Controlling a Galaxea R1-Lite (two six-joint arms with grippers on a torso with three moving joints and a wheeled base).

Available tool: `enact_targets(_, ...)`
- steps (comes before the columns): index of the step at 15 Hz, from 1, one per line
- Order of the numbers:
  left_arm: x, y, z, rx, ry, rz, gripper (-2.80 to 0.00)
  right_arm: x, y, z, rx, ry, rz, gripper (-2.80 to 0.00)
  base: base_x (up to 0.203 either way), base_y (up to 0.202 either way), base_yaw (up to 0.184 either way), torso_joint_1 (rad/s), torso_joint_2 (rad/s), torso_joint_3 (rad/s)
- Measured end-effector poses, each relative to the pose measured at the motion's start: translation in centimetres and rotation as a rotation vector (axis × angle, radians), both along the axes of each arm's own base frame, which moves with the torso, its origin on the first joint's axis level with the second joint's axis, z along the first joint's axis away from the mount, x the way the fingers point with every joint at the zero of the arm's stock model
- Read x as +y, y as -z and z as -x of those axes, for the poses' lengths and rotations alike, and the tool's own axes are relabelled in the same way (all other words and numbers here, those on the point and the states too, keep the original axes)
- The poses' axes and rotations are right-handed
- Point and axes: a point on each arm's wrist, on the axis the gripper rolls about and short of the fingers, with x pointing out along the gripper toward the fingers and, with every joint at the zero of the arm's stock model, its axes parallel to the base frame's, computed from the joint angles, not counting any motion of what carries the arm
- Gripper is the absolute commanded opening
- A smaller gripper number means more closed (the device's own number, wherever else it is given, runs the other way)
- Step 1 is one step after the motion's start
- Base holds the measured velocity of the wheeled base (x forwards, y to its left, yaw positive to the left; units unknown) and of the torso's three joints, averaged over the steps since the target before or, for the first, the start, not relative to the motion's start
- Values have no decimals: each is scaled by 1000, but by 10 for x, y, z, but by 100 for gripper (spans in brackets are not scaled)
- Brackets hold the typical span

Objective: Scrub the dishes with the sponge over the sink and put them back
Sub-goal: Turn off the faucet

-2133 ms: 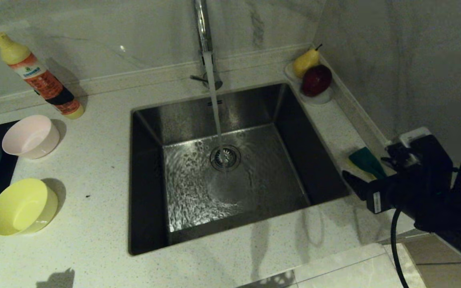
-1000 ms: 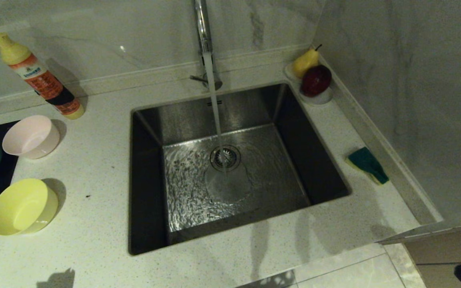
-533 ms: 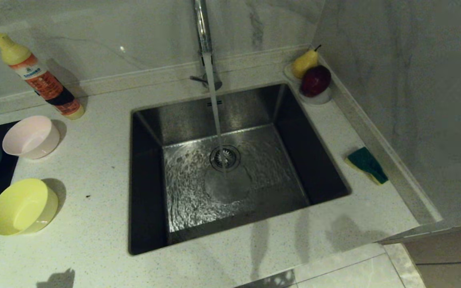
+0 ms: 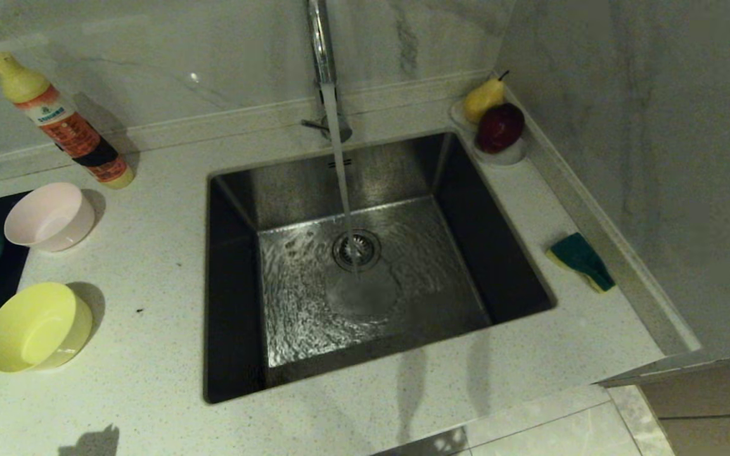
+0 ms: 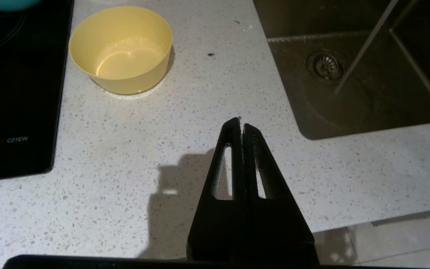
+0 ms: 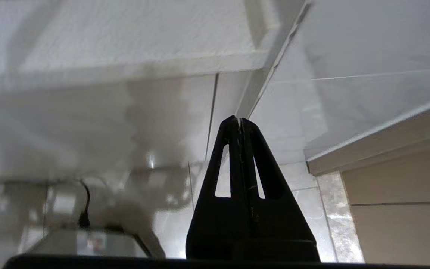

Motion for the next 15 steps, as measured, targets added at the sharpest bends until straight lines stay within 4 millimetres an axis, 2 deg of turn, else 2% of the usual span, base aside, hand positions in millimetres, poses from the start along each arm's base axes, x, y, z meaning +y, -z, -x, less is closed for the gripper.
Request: enact_targets(15,0,0,0,0,0,1,-280,0,3,2,-18,8,-46,-280,0,0,0,0,0,0)
